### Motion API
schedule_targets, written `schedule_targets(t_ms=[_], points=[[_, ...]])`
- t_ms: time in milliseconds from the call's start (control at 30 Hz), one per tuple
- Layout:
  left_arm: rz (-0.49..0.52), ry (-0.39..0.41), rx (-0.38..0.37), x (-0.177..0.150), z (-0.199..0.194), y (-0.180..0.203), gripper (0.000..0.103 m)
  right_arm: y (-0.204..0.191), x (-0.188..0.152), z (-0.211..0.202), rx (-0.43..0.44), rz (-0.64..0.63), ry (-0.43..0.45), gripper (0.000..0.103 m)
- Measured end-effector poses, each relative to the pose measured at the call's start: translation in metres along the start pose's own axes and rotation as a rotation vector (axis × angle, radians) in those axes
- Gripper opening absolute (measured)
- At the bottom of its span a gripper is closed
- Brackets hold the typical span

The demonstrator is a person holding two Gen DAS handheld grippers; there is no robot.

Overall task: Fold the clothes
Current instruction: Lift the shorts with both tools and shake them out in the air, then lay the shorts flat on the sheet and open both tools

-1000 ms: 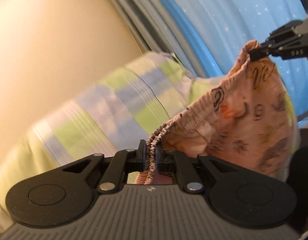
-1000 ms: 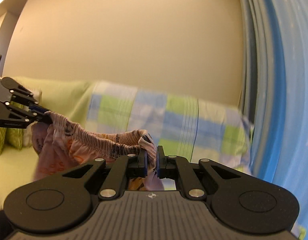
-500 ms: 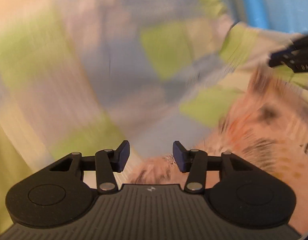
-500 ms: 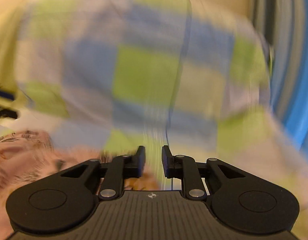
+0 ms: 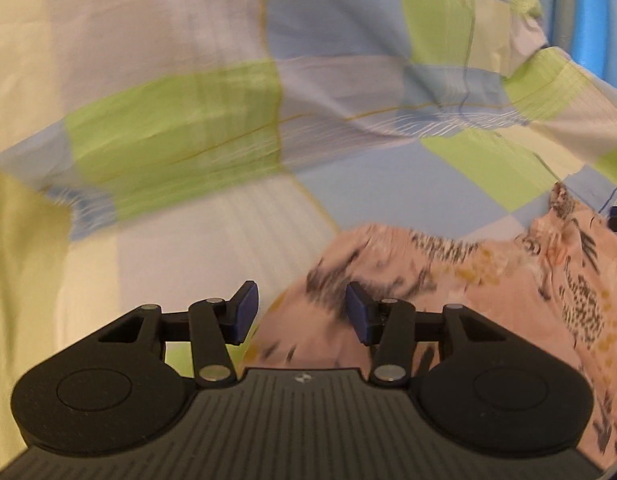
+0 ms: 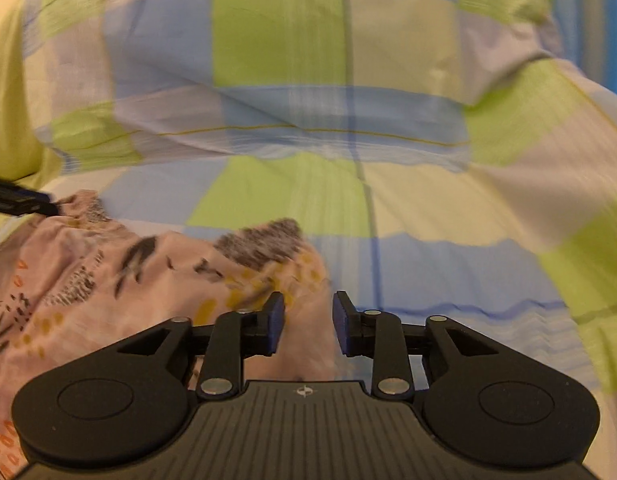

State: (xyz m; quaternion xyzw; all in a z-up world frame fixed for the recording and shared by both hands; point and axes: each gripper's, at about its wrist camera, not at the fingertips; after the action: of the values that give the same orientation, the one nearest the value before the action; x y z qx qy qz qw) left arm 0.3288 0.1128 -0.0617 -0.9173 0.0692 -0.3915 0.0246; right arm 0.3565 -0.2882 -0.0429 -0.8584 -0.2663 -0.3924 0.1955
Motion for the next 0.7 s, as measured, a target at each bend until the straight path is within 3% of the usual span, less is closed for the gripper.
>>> schedule_targets(t_ms=[100,133,167,200,233,267,300,433,500,600,633,700], points=[[0.028,-0.039,-0.04,0.008,0.014,0.004,0.043,0.001,0.013,0.018,0.047,-0.013,-0.022,0.053],[0.024,-0.05,-0.049,0.011,0.016,0.003,0.038,0.003,0.016,0.026,0.073,0.001,-0.036,0.053],[0.017,-0.058,-0.062,0.013,0.017,0.003,0.031,0.007,0.019,0.032,0.086,0.021,-0.046,0.053],[0.01,-0.063,-0.077,0.015,0.016,0.002,0.009,0.012,0.02,0.035,0.104,0.053,-0.05,0.053],[0.023,-0.056,-0.076,0.015,0.013,0.004,0.001,0.016,0.022,0.039,0.121,0.086,-0.054,0.053],[0.043,-0.043,-0.07,0.015,0.009,0.006,0.001,0.021,0.024,0.042,0.138,0.117,-0.058,0.034],[0.066,-0.024,-0.058,0.016,0.006,0.009,0.0,0.023,0.026,0.042,0.134,0.119,-0.053,0.004],[0.078,0.073,-0.006,0.028,-0.001,0.007,0.0,0.023,0.045,0.041,0.035,0.046,0.005,0.003],[0.057,0.07,0.004,0.036,0.008,0.004,0.0,0.021,0.054,0.05,-0.004,0.008,0.014,0.004],[0.021,0.021,0.02,0.042,0.025,0.001,0.01,0.015,0.059,0.065,-0.078,-0.046,-0.024,0.021],[0.008,0.019,0.03,0.039,0.024,-0.001,0.015,0.012,0.059,0.059,-0.117,-0.046,-0.013,0.021],[-0.01,0.038,0.048,0.031,0.011,-0.005,0.022,0.012,0.053,0.035,-0.097,0.0,0.025,0.028]])
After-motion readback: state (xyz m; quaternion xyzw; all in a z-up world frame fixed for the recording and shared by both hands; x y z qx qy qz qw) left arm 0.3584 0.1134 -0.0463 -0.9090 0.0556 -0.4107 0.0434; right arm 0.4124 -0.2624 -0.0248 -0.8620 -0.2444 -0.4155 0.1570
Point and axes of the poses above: each gripper's, at about its wrist camera, not at the fingertips, and z roughly the way its jaws point, y to its right, x to its top, and after that the axes turned 7 degrees about x, right-handed
